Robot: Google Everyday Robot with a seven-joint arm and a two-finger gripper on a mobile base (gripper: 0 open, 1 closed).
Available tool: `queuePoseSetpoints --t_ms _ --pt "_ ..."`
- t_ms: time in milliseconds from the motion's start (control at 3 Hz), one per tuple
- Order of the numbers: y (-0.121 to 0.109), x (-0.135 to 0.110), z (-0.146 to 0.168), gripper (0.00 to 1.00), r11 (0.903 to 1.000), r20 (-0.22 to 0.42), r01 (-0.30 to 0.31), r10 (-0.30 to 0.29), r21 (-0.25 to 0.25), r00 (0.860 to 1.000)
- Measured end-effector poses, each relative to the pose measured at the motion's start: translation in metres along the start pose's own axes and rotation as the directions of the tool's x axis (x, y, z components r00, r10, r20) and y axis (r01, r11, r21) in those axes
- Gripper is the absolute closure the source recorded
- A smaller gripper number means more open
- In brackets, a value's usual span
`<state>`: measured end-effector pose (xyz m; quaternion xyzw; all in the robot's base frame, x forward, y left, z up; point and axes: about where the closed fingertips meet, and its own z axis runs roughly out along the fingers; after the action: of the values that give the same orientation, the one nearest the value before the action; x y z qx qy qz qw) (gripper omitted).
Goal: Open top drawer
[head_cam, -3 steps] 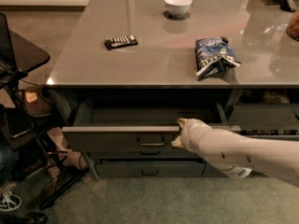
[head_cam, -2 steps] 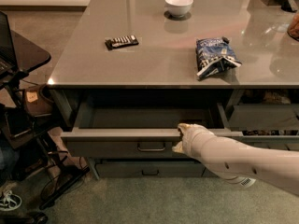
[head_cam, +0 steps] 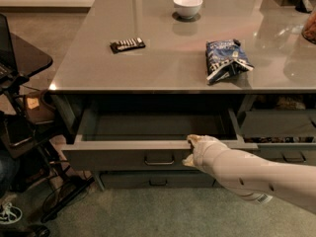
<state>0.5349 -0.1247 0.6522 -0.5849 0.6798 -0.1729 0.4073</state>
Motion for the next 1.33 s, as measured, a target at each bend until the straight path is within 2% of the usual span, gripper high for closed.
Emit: queuePoseSetpoints --t_ms 1000,1333 --pt "0.011 -0.002 -0.016 1.00 1.0000 0.001 0.003 -0.002 -0.005 1.000" --pt "0.023 0.000 -0.027 1.00 1.0000 0.003 0.000 0.000 -0.009 1.000"
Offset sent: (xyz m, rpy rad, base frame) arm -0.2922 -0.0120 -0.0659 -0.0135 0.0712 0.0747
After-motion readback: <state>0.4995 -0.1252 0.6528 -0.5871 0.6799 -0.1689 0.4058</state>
